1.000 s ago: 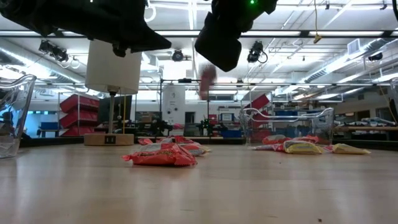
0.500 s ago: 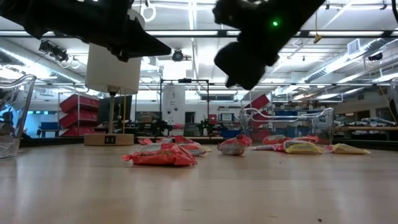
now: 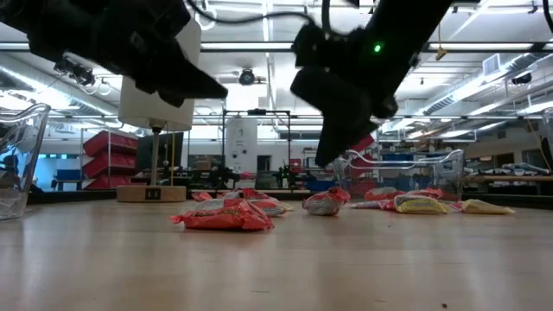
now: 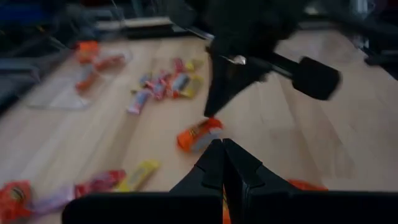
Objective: Sort candy
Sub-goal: Put the large orange chocolate bar into the top right transparent bin
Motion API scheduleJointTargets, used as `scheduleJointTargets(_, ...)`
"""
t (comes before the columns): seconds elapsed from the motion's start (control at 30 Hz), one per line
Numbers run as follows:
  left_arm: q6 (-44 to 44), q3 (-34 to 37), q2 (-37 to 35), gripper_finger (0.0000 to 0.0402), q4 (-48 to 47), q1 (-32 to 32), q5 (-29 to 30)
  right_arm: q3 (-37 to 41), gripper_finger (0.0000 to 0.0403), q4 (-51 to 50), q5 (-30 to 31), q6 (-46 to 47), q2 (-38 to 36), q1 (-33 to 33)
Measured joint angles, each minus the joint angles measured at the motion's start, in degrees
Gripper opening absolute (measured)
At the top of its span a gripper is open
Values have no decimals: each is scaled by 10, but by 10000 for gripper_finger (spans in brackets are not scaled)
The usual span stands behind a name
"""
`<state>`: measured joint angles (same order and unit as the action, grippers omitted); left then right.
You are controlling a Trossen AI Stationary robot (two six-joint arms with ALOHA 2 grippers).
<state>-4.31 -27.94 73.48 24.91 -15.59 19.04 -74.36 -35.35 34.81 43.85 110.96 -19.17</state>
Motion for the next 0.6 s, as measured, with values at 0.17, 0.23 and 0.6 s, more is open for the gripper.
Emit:
scheduleJointTargets(0.17, -6, 0, 0, 0, -15, 6, -90, 31, 0, 105, -118, -7, 0, 35)
scheduleJointTargets(0.23, -6, 0, 0, 0, -17, 10, -109, 38, 0, 137, -166, -24, 0, 46)
scheduleJointTargets(0.6, -21, 0, 0, 0, -24, 35, -109, 82, 0, 150, -225, -46, -108, 64)
